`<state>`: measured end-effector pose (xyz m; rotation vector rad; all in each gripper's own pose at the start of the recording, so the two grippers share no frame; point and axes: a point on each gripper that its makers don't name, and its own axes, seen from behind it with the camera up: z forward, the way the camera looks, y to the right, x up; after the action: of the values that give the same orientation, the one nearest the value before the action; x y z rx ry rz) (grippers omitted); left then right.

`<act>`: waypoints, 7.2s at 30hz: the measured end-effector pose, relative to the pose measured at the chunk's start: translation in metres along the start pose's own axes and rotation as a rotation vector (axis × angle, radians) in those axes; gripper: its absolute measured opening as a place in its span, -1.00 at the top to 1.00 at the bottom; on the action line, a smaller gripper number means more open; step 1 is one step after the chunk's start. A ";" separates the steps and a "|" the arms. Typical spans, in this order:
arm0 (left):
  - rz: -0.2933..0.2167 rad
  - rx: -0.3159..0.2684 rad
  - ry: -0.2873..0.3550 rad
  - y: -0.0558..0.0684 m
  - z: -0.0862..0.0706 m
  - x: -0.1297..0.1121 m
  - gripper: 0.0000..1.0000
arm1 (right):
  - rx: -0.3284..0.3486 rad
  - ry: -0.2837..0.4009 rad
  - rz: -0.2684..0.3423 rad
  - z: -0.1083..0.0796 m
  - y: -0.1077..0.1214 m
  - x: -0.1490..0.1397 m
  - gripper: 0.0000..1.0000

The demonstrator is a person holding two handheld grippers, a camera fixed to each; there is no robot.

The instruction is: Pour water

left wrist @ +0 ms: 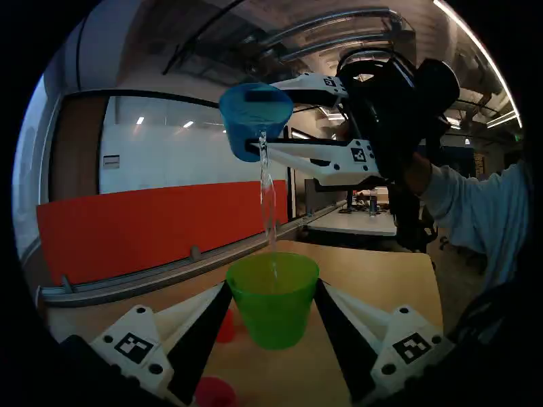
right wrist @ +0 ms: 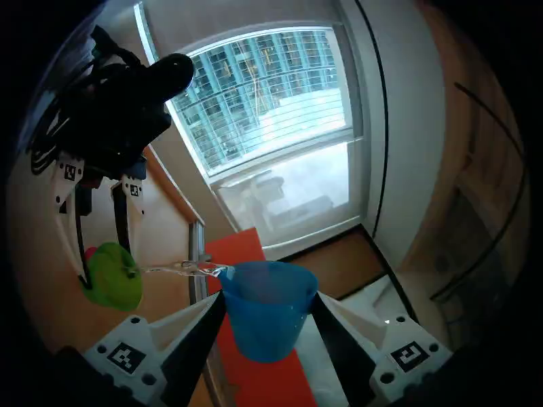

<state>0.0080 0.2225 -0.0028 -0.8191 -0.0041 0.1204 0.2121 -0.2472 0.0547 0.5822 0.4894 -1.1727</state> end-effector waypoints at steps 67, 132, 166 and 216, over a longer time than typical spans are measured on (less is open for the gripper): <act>0.025 -0.001 0.006 0.003 0.001 0.007 -0.72 | -0.033 -0.017 -0.307 -0.002 0.025 0.014 -0.77; 0.034 0.014 0.025 0.002 -0.002 0.019 -0.72 | 0.001 0.014 0.078 -0.013 0.007 0.032 -0.77; 0.035 0.031 0.034 -0.003 -0.006 0.023 -0.72 | 0.138 0.112 0.984 -0.026 -0.016 0.078 -0.77; 0.002 0.091 -0.004 -0.005 -0.031 -0.004 -0.72 | 0.125 -0.029 1.128 -0.077 -0.084 -0.018 -0.80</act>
<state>0.0059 0.1960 -0.0199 -0.7279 -0.0017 0.1236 0.1225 -0.2072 -0.0065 0.7896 0.0087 -0.1303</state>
